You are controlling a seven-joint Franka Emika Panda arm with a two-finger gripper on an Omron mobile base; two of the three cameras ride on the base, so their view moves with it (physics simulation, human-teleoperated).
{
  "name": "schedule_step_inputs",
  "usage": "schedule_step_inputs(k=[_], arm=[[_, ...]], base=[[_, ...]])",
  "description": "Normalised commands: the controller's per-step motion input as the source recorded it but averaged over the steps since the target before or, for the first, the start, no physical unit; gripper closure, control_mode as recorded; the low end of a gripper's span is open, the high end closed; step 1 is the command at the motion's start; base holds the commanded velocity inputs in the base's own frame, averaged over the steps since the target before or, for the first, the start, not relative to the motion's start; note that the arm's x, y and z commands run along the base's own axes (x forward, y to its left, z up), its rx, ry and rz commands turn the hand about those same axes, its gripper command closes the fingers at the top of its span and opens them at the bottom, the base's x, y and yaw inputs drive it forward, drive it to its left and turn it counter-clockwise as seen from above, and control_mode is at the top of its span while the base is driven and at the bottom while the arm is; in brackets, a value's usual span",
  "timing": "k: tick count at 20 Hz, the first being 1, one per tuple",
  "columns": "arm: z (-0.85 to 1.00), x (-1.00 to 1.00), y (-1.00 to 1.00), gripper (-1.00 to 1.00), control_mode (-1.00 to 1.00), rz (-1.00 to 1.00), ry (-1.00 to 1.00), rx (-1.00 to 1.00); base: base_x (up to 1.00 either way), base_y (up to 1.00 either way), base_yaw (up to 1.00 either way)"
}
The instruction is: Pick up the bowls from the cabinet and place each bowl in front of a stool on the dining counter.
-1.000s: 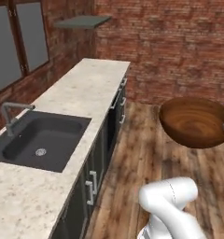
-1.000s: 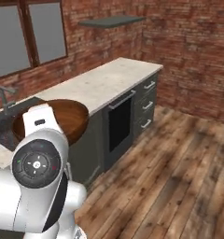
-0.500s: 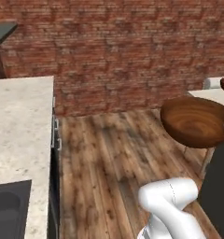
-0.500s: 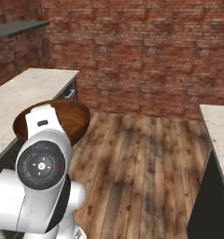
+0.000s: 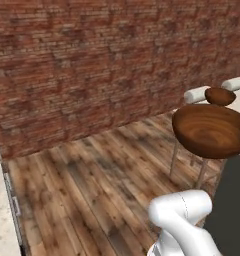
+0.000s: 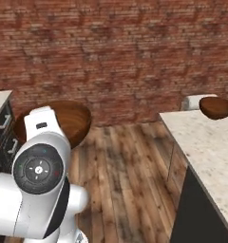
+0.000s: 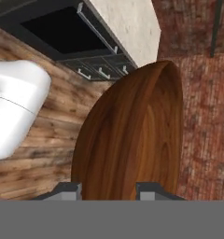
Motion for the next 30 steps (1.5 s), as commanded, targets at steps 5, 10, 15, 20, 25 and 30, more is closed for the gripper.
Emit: schedule_step_inputs(k=[5,10,15,20,25,30], arm=[[0.0,0.0,0.0,1.0,1.0,0.0,0.0,0.0],[0.0,0.0,0.0,1.0,1.0,0.0,0.0,0.0],[0.0,0.0,0.0,1.0,1.0,0.0,0.0,0.0],[0.0,0.0,0.0,1.0,1.0,0.0,0.0,0.0],[0.0,0.0,0.0,1.0,1.0,0.0,0.0,0.0],[0.0,0.0,0.0,1.0,1.0,0.0,0.0,0.0]], base=[[1.0,0.32,-0.39],[1.0,0.32,-0.37],[1.0,0.13,-0.35],[1.0,0.42,-0.37],[1.0,0.68,-0.37],[1.0,0.78,-0.52]])
